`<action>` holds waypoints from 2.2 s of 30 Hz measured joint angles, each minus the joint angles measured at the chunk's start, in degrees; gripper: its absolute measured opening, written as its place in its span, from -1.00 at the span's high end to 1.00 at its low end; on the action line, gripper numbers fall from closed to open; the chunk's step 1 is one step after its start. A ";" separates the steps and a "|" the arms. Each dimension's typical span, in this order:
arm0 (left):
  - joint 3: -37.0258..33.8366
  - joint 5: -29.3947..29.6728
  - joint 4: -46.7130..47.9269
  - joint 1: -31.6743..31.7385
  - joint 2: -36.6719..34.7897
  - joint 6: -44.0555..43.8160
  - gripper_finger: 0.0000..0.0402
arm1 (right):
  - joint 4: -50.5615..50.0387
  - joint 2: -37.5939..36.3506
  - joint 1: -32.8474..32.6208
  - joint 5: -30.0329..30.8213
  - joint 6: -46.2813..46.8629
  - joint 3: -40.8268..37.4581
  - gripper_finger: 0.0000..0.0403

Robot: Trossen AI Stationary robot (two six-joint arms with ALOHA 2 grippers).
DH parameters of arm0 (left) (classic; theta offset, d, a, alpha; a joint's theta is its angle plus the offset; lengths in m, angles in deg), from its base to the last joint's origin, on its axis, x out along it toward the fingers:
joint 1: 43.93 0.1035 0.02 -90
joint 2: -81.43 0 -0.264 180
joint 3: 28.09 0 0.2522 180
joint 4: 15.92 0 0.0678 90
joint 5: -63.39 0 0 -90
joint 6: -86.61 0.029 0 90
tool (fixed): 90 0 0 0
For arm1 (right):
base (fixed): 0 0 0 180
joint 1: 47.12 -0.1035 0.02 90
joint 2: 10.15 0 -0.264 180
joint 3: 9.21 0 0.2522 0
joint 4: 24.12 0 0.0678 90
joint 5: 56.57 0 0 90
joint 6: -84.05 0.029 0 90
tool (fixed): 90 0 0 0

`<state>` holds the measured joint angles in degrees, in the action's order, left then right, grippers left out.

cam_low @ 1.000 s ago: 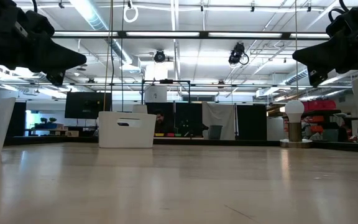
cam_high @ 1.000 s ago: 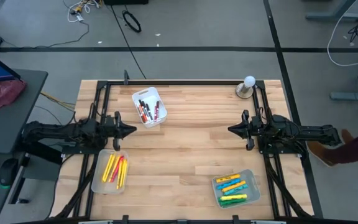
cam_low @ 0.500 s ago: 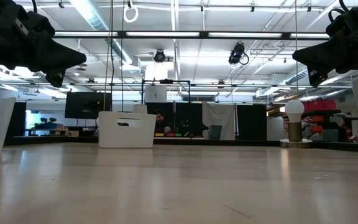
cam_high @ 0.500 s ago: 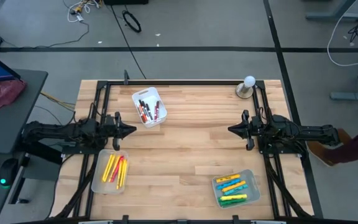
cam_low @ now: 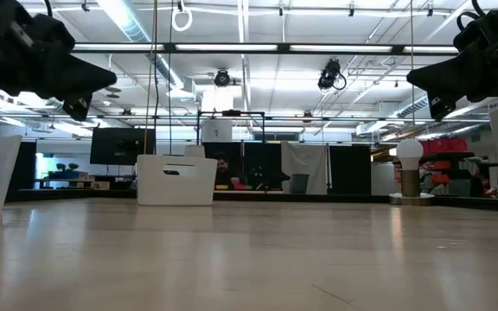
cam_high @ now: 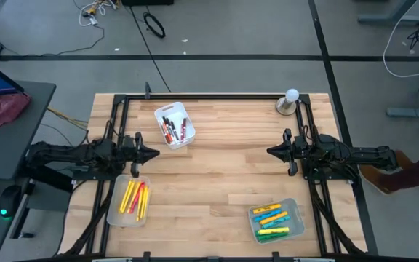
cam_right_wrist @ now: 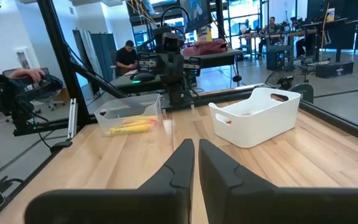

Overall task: Pick & Place Markers
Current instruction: Return to Home Position

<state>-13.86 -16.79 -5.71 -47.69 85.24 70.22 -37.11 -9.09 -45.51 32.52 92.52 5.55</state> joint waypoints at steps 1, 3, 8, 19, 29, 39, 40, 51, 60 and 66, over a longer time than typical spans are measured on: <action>0.02 -1.28 0.49 -0.25 -0.77 1.52 0.86 | -0.01 0.00 0.00 -0.01 0.00 0.00 0.87; 0.07 -4.24 1.58 0.02 -1.89 6.35 0.86 | 0.02 -0.02 -0.02 0.00 0.00 0.00 0.87; 0.07 -9.45 2.65 0.46 -3.68 15.11 0.86 | 0.07 -0.02 0.00 -0.01 -0.01 0.00 0.87; 0.07 -9.31 3.01 0.04 -3.66 15.29 0.86 | 0.02 -0.02 0.00 0.00 -0.02 0.00 0.87; -0.04 -9.86 -1.59 -0.06 -3.32 -1.20 0.86 | 0.02 -0.02 0.00 0.00 -0.02 0.00 0.87; -0.04 -9.64 -1.99 -0.06 -3.29 -1.03 0.86 | 0.01 -0.02 0.00 0.00 -0.06 0.00 0.87; -0.04 -9.64 -1.99 -0.06 -3.29 -1.04 0.86 | 0.01 -0.02 0.00 0.01 -0.97 0.00 0.87; -0.04 -9.48 -2.10 -0.06 -3.29 -1.04 0.86 | -0.06 0.02 0.02 0.02 -7.54 0.00 0.87; -0.04 -9.46 -2.23 -0.06 -3.29 -1.03 0.86 | -0.04 0.02 0.00 0.00 -7.49 0.00 0.87; -0.04 -9.48 -2.23 -0.06 -3.29 -1.02 0.86 | -0.02 0.02 0.01 0.00 -7.49 0.00 0.87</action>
<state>-13.91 -26.27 -7.94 -47.75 81.95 69.20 -37.13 -9.07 -45.50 32.52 85.02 5.55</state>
